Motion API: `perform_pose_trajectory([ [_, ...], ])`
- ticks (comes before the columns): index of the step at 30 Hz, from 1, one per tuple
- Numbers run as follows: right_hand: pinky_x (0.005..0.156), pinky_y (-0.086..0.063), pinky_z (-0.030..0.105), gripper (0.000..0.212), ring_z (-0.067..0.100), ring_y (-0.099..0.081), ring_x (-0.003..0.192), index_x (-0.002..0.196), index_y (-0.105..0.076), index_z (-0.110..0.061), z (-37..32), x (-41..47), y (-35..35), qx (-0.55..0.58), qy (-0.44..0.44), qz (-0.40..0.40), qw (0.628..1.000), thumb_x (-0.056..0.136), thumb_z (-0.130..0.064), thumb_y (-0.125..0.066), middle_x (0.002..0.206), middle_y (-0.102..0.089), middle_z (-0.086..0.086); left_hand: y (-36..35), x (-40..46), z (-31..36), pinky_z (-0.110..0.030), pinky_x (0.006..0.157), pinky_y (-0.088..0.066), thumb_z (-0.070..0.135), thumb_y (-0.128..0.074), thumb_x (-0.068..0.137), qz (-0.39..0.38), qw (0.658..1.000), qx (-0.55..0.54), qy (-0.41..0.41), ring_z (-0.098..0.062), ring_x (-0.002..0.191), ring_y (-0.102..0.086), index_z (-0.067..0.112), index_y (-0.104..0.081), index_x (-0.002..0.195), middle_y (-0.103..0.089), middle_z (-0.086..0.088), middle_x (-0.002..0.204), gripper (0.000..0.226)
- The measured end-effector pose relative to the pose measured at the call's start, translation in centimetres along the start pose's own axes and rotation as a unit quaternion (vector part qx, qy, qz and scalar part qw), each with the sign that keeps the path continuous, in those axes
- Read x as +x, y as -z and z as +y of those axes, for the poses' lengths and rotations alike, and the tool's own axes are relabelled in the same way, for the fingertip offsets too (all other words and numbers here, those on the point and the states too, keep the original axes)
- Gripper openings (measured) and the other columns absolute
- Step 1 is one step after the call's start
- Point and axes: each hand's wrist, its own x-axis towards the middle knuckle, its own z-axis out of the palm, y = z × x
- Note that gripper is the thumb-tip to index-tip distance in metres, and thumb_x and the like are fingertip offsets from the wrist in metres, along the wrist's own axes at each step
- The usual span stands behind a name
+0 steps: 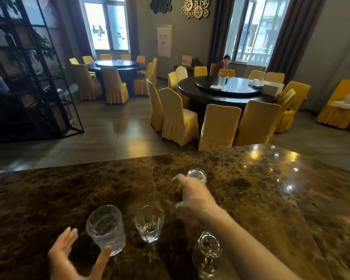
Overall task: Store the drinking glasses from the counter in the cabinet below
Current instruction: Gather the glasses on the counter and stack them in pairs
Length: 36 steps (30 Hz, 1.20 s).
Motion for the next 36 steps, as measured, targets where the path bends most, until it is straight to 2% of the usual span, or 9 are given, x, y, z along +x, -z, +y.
perform_pose_trajectory([
  [3, 0.093, -0.053, 0.038, 0.054, 0.022, -0.059, 0.111, 0.128, -0.058, -0.022, 1.1, 2.1, 3.0, -0.105, 0.071, 0.085, 0.988, 0.079, -0.012, -0.077, 0.118, -0.064, 0.002, -0.2, -1.0, 4.4, -0.004, 0.086, -0.041, 0.043, -0.081, 0.062, -0.043, 0.983, 0.072, -0.162, -0.010, 0.099, -0.060, 0.046, -0.054, 0.109, -0.066, -0.009, 0.109, 0.054],
  [7, 0.112, -0.037, 0.044, 0.070, 0.033, -0.042, 0.133, 0.140, -0.049, -0.019, 2.7, 4.5, 3.5, -0.280, 0.099, 0.013, 0.955, 0.078, -0.017, -0.081, 0.140, -0.050, 0.011, -5.7, -2.9, 9.7, -0.030, 0.093, -0.053, 0.058, -0.071, 0.072, -0.276, 0.882, 0.169, -0.341, -0.002, 0.109, -0.058, 0.038, -0.059, 0.115, -0.062, 0.017, 0.116, 0.048],
  [10, 0.114, -0.032, 0.046, 0.079, 0.034, -0.035, 0.139, 0.144, -0.044, -0.021, 3.8, 5.3, 3.3, -0.323, 0.100, -0.077, 0.938, 0.076, -0.019, -0.083, 0.145, -0.043, 0.012, -11.3, -4.0, 11.6, -0.037, 0.118, -0.025, 0.064, -0.062, 0.079, -0.445, 0.797, 0.250, -0.323, -0.008, 0.139, -0.028, 0.041, -0.038, 0.139, -0.035, 0.014, 0.149, 0.068],
  [13, 0.104, -0.042, 0.043, 0.079, 0.032, -0.042, 0.132, 0.145, -0.044, -0.023, 4.7, 5.5, 3.1, -0.331, 0.113, -0.102, 0.931, 0.076, -0.017, -0.084, 0.142, -0.044, 0.011, -15.1, -3.6, 12.5, -0.044, 0.122, -0.011, 0.054, -0.070, 0.083, -0.530, 0.713, 0.344, -0.303, -0.023, 0.150, -0.006, 0.035, -0.020, 0.153, -0.008, 0.000, 0.165, 0.088],
  [18, 0.097, -0.048, 0.041, 0.071, 0.032, -0.046, 0.125, 0.142, -0.048, -0.020, 5.7, 5.5, 2.6, -0.341, 0.138, -0.079, 0.927, 0.080, -0.016, -0.081, 0.140, -0.045, 0.013, -17.6, -3.4, 13.1, -0.050, 0.106, -0.035, 0.024, -0.076, 0.084, -0.578, 0.614, 0.462, -0.277, -0.038, 0.129, -0.042, 0.026, -0.027, 0.149, -0.037, -0.016, 0.148, 0.082],
  [22, 0.093, -0.049, 0.040, 0.071, 0.032, -0.047, 0.120, 0.140, -0.046, -0.019, 6.7, 5.0, 2.7, -0.337, 0.141, -0.059, 0.929, 0.079, -0.016, -0.082, 0.135, -0.049, 0.014, -17.0, -3.6, 11.5, -0.044, 0.095, -0.046, 0.033, -0.079, 0.079, -0.552, 0.685, 0.416, -0.232, -0.030, 0.114, -0.053, 0.027, -0.033, 0.143, -0.051, -0.008, 0.126, 0.079],
  [25, 0.092, -0.052, 0.039, 0.078, 0.032, -0.047, 0.123, 0.139, -0.044, -0.022, 8.1, 4.6, 3.0, -0.285, 0.118, -0.045, 0.950, 0.074, -0.016, -0.086, 0.135, -0.047, 0.012, -15.6, -3.5, 10.2, -0.035, 0.096, -0.045, 0.052, -0.080, 0.070, -0.500, 0.778, 0.340, -0.170, -0.015, 0.108, -0.056, 0.041, -0.039, 0.128, -0.056, 0.009, 0.118, 0.072],
  [30, 0.089, -0.056, 0.037, 0.070, 0.018, -0.056, 0.106, 0.114, -0.049, -0.030, 11.6, 3.2, 3.1, 0.049, -0.027, 0.087, 0.995, 0.061, -0.036, -0.093, 0.114, -0.053, -0.002, -13.3, -3.2, 8.1, -0.019, 0.074, -0.051, 0.067, -0.090, 0.042, -0.351, 0.932, 0.061, 0.063, 0.007, 0.083, -0.066, 0.041, -0.052, 0.100, -0.071, 0.018, 0.095, 0.074],
  [36, 0.084, -0.060, 0.043, 0.080, 0.023, -0.068, 0.096, 0.116, -0.053, -0.019, 13.0, 1.2, 1.7, 0.488, -0.237, 0.045, 0.839, 0.055, -0.052, -0.092, 0.111, -0.063, 0.005, -13.6, -3.5, 6.6, -0.028, 0.076, -0.059, 0.042, -0.099, 0.041, -0.274, 0.935, -0.141, 0.176, -0.010, 0.095, -0.072, 0.027, -0.047, 0.116, -0.067, -0.004, 0.114, 0.093],
])
